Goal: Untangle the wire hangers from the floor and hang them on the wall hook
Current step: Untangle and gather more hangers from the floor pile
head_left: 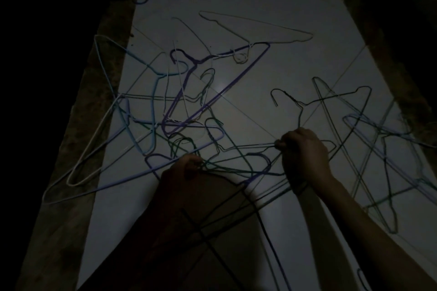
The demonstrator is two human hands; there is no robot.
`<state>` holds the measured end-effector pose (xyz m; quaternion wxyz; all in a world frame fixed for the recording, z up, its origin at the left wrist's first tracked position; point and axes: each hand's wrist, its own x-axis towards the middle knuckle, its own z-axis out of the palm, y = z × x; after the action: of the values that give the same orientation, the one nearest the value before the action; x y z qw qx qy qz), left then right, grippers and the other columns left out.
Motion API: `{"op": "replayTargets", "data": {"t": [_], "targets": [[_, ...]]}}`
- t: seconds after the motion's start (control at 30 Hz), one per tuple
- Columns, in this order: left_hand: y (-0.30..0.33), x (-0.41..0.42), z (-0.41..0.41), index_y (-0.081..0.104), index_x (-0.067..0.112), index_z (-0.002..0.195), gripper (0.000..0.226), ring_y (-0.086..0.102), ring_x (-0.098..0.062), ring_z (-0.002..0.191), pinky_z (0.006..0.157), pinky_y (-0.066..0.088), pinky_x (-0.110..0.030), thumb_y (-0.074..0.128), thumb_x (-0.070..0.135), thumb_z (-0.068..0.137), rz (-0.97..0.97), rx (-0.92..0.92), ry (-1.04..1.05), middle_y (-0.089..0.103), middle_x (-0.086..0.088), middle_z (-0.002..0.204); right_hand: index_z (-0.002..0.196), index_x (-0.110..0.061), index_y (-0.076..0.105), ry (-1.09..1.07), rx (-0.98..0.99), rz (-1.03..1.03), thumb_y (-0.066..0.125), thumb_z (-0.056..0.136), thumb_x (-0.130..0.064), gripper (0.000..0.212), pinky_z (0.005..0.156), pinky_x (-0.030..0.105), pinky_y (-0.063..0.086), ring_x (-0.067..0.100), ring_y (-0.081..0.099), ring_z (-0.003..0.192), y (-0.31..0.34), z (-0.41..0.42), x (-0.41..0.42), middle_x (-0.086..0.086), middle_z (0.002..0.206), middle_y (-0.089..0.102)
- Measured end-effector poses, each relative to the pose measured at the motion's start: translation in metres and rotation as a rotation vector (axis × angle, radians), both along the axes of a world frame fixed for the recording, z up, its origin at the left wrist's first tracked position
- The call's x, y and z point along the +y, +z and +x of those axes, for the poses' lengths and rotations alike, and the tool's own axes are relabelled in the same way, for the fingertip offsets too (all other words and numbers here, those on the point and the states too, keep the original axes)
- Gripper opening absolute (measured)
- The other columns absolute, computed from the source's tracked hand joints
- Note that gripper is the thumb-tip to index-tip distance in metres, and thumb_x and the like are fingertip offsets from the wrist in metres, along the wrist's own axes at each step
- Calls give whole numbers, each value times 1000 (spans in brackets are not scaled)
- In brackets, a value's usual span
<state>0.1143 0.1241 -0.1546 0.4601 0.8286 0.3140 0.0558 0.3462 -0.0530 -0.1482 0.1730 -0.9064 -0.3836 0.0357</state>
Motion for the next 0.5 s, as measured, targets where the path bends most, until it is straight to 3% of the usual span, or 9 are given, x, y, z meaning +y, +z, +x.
{"op": "replayTargets", "data": {"t": [0.07, 0.13, 0.23, 0.37, 0.5], "targets": [[0, -1, 1, 60, 1, 115, 70, 52, -14, 106, 90, 34, -19, 41, 49, 68, 52, 1, 15, 55, -1, 109, 80, -6, 65, 6, -11, -18, 69, 80, -8, 4, 60, 27, 35, 27, 54, 82, -1, -1, 0, 10, 81, 57], [0, -2, 2, 64, -1, 105, 47, 57, -14, 97, 83, 36, -13, 48, 29, 74, 103, -35, 74, 62, -6, 102, 83, -6, 66, 42, 7, -86, 67, 80, -6, 3, 60, 27, 35, 26, 56, 81, 2, -1, 1, 10, 84, 58], [-4, 0, 2, 66, -2, 87, 19, 51, 4, 79, 69, 35, 1, 55, 4, 73, 145, -141, 121, 64, -8, 85, 92, -10, 69, 112, 51, -190, 65, 82, -8, 11, 63, 32, 44, 27, 59, 88, 10, 3, 2, 9, 91, 62], [-14, 2, 2, 66, -5, 84, 17, 53, 3, 72, 68, 37, 3, 52, -1, 75, 156, -165, 137, 62, -6, 83, 101, -17, 70, 140, 82, -132, 58, 89, -25, 19, 74, 32, 40, 23, 54, 98, 17, -8, 27, 4, 104, 63], [-21, 6, 1, 66, -5, 84, 17, 61, -18, 80, 69, 41, -3, 52, -1, 75, 139, -143, 127, 62, -5, 86, 104, -13, 66, 123, 263, -86, 54, 91, -31, 25, 76, 30, 38, 23, 54, 99, 7, -29, 72, 7, 106, 61]]}}
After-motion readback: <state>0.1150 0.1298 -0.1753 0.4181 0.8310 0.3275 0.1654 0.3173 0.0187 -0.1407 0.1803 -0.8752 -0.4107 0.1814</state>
